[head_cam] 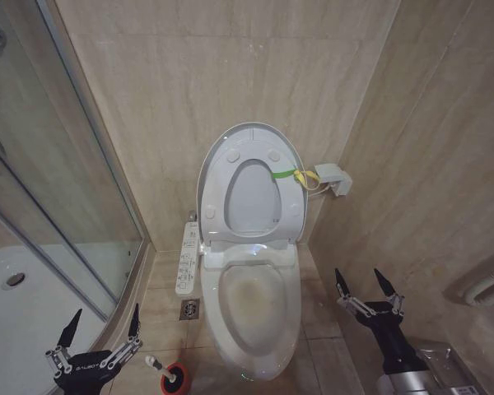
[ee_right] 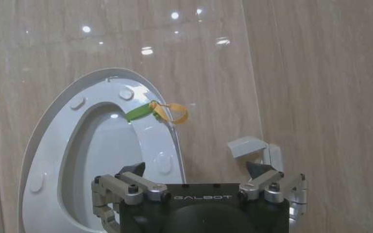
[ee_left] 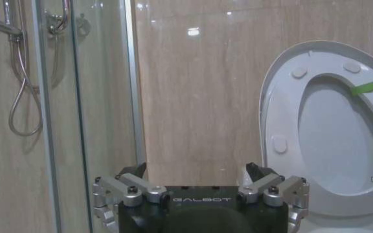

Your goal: Open the toilet lid, clean the toilet bowl with a toilet brush, close the toilet lid, and flush.

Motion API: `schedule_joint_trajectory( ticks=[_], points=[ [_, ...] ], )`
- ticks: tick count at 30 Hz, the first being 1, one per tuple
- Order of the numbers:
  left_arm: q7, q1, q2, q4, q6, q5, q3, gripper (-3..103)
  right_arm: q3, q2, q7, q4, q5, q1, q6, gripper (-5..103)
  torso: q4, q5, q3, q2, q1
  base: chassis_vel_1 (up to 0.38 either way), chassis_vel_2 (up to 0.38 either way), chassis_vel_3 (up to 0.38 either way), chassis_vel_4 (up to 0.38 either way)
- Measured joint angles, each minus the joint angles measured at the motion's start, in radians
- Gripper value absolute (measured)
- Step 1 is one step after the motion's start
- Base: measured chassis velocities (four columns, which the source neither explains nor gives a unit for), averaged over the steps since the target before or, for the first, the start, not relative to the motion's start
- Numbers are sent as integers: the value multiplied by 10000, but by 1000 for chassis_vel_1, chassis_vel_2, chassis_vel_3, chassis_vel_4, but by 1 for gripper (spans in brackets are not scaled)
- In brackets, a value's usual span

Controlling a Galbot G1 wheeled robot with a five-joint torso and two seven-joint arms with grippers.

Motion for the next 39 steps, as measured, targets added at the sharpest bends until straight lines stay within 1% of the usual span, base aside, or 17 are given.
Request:
schedule_joint_trajectory(
  ticks=[28,31,32,34,37,38,39],
  points=[
    [0,0,0,0,0,0,0,100,-21,-1,11,-49,-19,96,-78,100,-1,-2,0,1,1,0,0,0,0],
    [-1,-1,0,0,0,0,-1,100,-277,-35,195,-593,-428,947,-840,100,0,0,0,0,0,0,0,0,0],
    [-1,-1,0,0,0,0,-1,100,-277,-35,195,-593,-428,947,-840,100,0,0,0,0,0,0,0,0,0],
    [0,0,0,-1,0,0,-1,100,-519,-68,363,-1079,-799,1707,-1525,100,0,0,1,0,1,0,0,0,0],
    [0,0,0,0,0,0,-1,100,-801,-107,570,-1683,-1254,2637,-2367,100,0,-1,1,0,2,0,0,0,0],
    [0,0,0,0,0,0,-1,100,-801,-107,570,-1683,-1254,2637,-2367,100,0,-1,1,0,2,0,0,0,0],
    [0,-1,0,0,0,0,0,100,-915,-119,646,-1910,-1425,2989,-2682,100,0,0,1,0,2,0,0,0,0]
  ],
)
